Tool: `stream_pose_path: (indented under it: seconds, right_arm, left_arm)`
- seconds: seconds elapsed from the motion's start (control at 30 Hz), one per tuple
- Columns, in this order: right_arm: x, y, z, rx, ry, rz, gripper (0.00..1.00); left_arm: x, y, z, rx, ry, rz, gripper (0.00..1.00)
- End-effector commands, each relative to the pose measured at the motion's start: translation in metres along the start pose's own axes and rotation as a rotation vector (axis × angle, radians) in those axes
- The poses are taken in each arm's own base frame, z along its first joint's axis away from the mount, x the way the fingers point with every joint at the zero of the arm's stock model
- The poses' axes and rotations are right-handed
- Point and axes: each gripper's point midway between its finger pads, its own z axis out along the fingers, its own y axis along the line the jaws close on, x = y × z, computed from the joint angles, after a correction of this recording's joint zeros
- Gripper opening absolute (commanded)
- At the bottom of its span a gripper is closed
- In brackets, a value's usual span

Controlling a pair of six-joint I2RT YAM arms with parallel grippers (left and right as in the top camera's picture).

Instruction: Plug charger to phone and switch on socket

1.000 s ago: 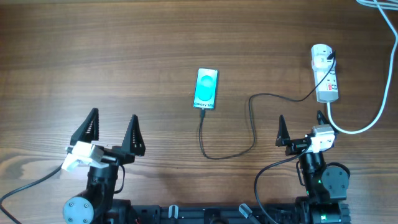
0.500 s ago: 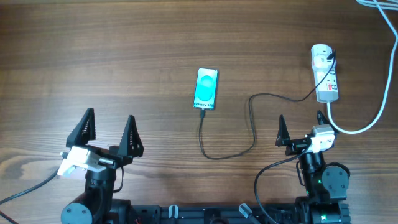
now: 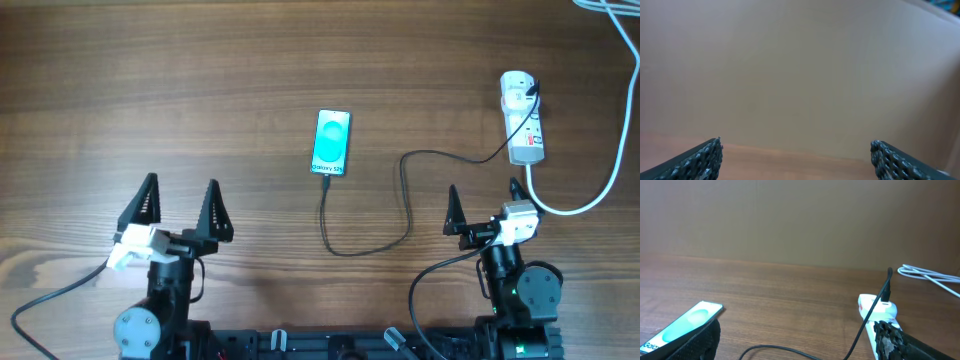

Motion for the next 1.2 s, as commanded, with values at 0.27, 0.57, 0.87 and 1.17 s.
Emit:
stream_pose_path:
  seconds: [0.27, 0.57, 0.87, 1.17]
  right_arm:
    - [-0.001, -0.001, 0.000, 0.006, -0.007, 0.017, 1.00]
    - [-0.001, -0.001, 0.000, 0.006, -0.007, 0.017, 1.00]
    - [-0.001, -0.001, 0.000, 0.006, -0.007, 0.017, 1.00]
    - [-0.001, -0.001, 0.000, 0.006, -0.007, 0.017, 1.00]
  left_arm:
    - [0.042, 0.039, -0.004, -0.145, 0.062, 0.008, 1.00]
    - [0.094, 0.063, -0.018, -0.246, 0.278, 0.010, 1.00]
    - [0.110, 0.058, -0.022, -0.196, 0.363, 0.105, 1.00]
    - [0.111, 0.057, -0.022, -0.185, 0.367, 0.128, 1.00]
